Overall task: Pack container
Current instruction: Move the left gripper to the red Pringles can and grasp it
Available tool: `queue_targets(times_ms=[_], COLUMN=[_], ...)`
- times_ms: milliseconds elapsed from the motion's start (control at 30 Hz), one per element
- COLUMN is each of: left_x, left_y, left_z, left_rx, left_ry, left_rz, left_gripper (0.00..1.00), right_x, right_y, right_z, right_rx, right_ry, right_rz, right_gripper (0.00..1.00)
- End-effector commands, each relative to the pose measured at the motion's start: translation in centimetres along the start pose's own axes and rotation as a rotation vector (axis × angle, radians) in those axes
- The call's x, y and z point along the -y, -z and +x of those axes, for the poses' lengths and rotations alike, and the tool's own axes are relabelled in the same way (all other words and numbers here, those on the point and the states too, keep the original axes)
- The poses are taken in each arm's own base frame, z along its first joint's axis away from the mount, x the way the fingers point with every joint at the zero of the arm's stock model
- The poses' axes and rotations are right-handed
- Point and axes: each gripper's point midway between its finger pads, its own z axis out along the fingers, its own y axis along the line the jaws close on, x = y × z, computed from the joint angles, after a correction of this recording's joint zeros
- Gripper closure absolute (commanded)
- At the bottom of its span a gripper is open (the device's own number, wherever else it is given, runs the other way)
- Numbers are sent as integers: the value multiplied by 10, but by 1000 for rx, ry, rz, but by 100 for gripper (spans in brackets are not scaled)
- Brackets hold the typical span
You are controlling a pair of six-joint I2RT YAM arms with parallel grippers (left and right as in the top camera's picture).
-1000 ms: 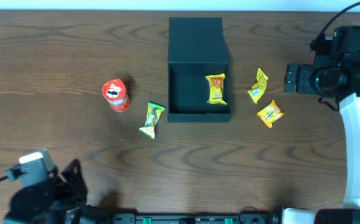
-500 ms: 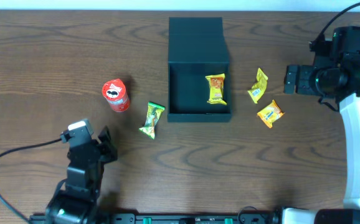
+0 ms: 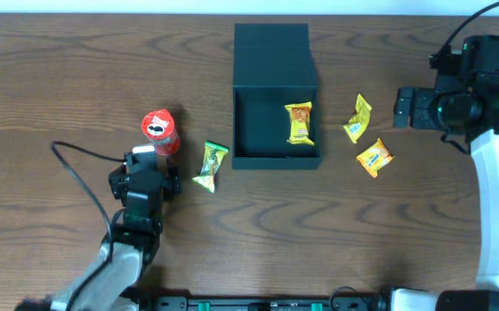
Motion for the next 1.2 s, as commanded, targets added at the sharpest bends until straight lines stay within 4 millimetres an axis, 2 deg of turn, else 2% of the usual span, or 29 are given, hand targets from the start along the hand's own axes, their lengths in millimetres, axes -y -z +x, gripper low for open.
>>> queue_targets(times_ms=[0,167,333,400,533,633,867,933,1000,1167], left_x=[-9,-8,-7,-2,21,25,38,39,40,42], left_y=[-13,-30,-39,-42,-49,-58,-75,-80,-84,-96], left_z=[3,5,2,-1,-2,-6,-42,-46,-45,-29], left_rx=[2,13,31,38,26,23,91,92,81,40], left_ry=[-24,27,68,66,-10,-22,-65,-64,-65,-68], left_rz=[-49,20,89,123,245,252,297,297,297,297], left_gripper=[4,5,4,5,5,4,4,5,5,5], right_x=[2,2,1,1,1,1,1,1,1,1], right_y=[4,4,3,1,-2,-2,-2,-2,-2,-2], right_z=[-3,-1,-2,-1,-1,-1,0,0,0,0], right_rx=[10,5,2,-3,-8,-9,-12,-13,-13,-13], right_ry=[10,9,9,9,9,9,9,9,9,9], right_rz=[0,-1,-4,-5,-5,-5,-5,-5,-5,-5], right_gripper=[1,1,1,1,1,1,1,1,1,1])
